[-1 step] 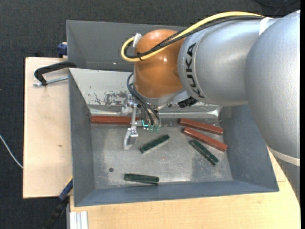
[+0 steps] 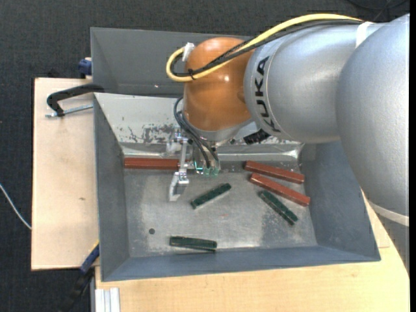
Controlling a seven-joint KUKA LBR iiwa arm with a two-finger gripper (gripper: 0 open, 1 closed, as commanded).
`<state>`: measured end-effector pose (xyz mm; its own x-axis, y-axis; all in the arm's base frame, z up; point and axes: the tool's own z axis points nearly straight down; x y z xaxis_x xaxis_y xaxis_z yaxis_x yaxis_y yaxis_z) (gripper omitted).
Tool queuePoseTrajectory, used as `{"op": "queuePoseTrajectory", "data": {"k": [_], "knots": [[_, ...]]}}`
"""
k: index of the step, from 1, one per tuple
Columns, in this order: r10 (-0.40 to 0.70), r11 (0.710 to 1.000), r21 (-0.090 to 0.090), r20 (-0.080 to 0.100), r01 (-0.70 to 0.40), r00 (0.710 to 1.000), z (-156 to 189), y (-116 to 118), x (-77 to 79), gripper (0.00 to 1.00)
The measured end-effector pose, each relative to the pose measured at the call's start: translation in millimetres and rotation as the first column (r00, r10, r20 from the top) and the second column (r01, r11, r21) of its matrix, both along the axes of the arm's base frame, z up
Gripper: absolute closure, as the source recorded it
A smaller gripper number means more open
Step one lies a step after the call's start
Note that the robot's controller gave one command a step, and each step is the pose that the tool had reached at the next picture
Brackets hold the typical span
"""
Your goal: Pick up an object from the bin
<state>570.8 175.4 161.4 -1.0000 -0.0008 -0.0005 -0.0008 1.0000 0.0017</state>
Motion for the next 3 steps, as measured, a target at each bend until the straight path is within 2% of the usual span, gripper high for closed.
{"op": "queuePoseTrajectory", "data": {"k": [1,2,3], "knots": [[0.046,0.999,0.001,0.004,-0.046,0.999,-31,-32,-18.0,0.00],[0.095,0.995,-0.002,-0.006,-0.095,0.995,-37,-60,-11.0,0.00],[0.192,0.981,0.000,-0.003,-0.192,0.981,-84,-117,-3.9,1.00]]}}
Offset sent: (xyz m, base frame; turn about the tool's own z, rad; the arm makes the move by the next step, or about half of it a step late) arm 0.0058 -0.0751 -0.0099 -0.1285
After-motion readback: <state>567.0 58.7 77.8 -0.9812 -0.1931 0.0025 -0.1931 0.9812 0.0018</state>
